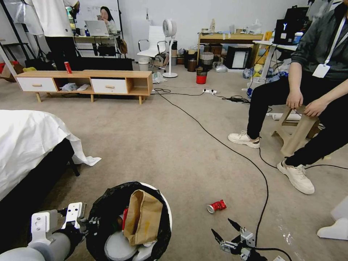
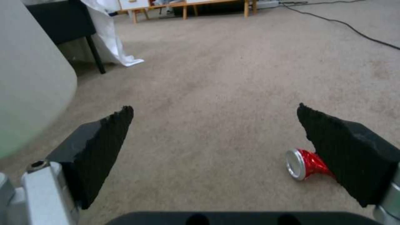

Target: Pick up the trash bin and place the garbage on the floor into it.

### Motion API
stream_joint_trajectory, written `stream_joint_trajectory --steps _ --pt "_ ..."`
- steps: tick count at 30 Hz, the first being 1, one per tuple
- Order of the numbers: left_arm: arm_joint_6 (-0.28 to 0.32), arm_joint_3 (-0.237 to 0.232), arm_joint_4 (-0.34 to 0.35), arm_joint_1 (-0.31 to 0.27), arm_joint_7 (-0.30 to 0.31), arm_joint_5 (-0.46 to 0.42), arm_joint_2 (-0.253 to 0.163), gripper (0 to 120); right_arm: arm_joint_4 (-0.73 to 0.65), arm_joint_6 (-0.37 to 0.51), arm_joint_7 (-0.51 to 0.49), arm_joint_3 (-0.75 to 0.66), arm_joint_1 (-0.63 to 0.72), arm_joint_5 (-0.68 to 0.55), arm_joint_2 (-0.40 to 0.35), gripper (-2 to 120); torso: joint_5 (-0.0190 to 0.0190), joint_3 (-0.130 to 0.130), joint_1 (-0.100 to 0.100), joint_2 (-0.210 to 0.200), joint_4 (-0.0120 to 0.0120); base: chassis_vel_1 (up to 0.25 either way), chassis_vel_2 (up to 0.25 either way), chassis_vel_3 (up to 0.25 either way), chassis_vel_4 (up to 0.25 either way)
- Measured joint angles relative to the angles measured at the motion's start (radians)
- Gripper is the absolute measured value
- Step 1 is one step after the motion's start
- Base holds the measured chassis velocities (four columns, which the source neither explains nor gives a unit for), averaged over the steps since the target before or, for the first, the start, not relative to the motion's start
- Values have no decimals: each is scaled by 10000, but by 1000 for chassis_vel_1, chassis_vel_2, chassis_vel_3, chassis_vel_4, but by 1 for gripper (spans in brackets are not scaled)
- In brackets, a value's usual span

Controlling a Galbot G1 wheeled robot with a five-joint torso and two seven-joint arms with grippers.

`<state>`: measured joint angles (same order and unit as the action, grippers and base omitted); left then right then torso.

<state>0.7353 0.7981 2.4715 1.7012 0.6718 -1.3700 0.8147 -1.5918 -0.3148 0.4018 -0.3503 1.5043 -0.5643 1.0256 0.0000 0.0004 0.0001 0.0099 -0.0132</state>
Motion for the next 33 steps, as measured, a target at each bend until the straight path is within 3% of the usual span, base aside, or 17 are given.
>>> stream_joint_trajectory --steps 33 --pt "0 -35 25 -43 -11 35 -21 1 -23 22 32 -72 64 -104 -115 100 0 0 0 0 0 -85 81 85 -85"
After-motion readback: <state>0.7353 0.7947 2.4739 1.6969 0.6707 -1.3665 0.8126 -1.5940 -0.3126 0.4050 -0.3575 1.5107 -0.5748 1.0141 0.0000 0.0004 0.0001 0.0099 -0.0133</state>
